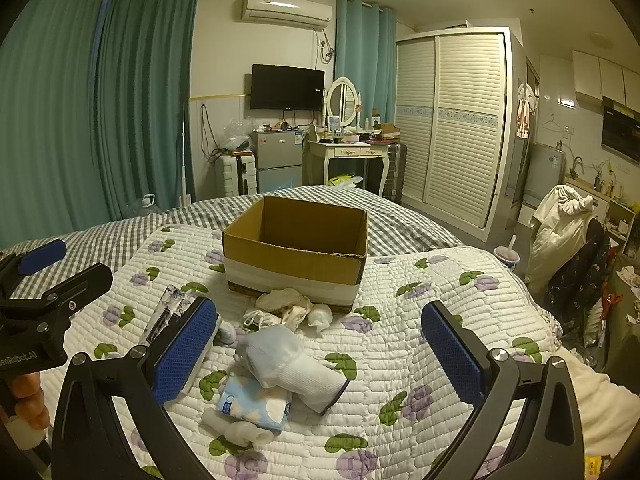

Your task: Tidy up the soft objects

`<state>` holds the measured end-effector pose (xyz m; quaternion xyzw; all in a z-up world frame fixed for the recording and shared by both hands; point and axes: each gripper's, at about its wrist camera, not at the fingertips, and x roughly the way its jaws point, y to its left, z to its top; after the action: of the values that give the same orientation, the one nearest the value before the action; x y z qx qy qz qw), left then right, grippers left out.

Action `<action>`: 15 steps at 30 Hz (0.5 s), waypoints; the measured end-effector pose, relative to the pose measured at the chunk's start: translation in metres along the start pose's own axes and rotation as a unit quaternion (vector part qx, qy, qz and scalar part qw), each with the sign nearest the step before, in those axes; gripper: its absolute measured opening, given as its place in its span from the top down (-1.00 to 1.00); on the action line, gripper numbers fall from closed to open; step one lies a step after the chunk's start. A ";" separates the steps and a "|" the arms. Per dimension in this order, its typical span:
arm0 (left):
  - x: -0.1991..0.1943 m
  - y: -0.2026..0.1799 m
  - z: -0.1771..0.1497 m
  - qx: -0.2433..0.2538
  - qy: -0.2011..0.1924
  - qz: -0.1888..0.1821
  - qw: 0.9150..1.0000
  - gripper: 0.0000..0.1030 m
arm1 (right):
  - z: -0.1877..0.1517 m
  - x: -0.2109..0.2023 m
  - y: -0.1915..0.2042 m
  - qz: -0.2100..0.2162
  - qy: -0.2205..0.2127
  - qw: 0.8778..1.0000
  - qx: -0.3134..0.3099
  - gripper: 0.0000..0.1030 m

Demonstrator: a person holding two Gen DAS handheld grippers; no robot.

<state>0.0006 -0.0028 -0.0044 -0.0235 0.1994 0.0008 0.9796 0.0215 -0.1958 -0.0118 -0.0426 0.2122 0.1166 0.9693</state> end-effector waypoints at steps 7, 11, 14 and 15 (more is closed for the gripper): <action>-0.001 0.000 0.000 0.000 0.000 0.000 1.000 -1.00 | 0.000 0.001 0.000 -0.001 0.000 1.000 0.000 -1.00; 0.000 0.000 -0.001 0.000 0.001 0.001 1.000 -1.00 | -0.001 0.001 0.001 0.000 0.001 1.000 0.000 -1.00; -0.001 0.000 0.000 0.001 0.001 0.001 1.000 -1.00 | -0.002 0.001 0.001 0.000 0.001 1.000 0.001 -1.00; -0.001 0.000 0.000 0.000 0.001 0.000 1.000 -1.00 | -0.002 0.001 0.001 0.000 0.001 1.000 0.001 -1.00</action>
<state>-0.0002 -0.0029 -0.0046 -0.0230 0.2001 0.0012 0.9795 0.0214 -0.1950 -0.0142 -0.0419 0.2134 0.1165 0.9691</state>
